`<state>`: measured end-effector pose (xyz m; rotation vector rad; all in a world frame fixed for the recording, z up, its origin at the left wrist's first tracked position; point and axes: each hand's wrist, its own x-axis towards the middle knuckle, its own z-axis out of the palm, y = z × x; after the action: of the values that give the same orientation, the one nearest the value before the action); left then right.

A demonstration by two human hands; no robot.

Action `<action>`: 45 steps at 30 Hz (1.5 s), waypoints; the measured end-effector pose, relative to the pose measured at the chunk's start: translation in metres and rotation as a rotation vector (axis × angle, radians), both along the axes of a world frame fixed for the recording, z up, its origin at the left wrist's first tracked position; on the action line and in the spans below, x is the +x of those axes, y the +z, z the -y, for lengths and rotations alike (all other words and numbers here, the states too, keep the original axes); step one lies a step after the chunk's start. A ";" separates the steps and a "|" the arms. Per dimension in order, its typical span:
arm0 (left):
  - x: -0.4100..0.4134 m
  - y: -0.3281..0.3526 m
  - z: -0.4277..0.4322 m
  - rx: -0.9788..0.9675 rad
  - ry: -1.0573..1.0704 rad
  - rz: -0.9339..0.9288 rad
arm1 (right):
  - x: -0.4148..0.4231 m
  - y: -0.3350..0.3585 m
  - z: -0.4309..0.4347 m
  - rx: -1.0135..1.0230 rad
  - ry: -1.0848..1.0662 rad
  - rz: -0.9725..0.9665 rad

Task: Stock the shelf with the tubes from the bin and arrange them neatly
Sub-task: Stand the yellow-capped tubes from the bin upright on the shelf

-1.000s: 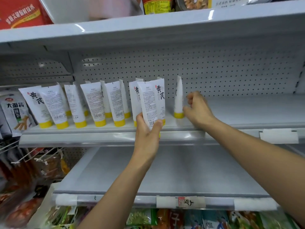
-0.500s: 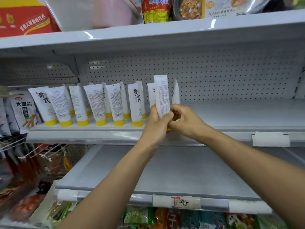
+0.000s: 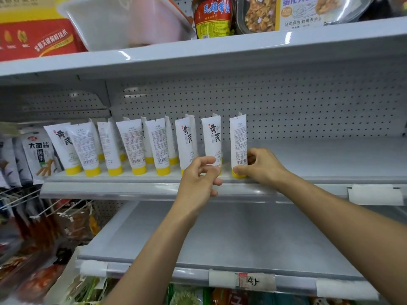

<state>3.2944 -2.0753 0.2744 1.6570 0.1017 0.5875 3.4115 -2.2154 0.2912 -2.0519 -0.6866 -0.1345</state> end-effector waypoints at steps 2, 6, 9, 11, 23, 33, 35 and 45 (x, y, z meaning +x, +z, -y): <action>-0.001 -0.001 -0.001 -0.001 -0.002 -0.001 | 0.003 -0.001 -0.001 -0.008 -0.002 -0.018; -0.002 -0.002 -0.001 0.002 0.000 -0.014 | 0.003 0.001 -0.002 -0.043 -0.014 -0.025; -0.004 -0.002 0.000 0.010 0.002 -0.026 | 0.000 0.003 -0.001 -0.047 0.001 -0.043; -0.006 -0.002 0.000 0.026 0.023 -0.029 | -0.001 0.002 0.000 -0.059 -0.004 -0.051; -0.059 -0.043 -0.016 0.554 0.246 -0.028 | -0.080 -0.042 0.020 -0.207 -0.142 0.480; -0.142 -0.129 -0.116 0.564 0.272 -0.359 | -0.148 -0.123 -0.100 -0.452 0.244 0.437; -0.160 -0.148 -0.152 0.511 0.308 -0.425 | -0.157 -0.143 -0.142 -0.492 0.343 0.399; -0.228 -0.273 -0.347 0.093 0.338 -0.826 | -0.200 -0.298 -0.368 -0.692 0.757 -0.011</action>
<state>3.0669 -1.7286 0.0015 1.8963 0.9784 0.1170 3.2113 -1.8474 -0.0066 -2.2464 -1.6137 0.6282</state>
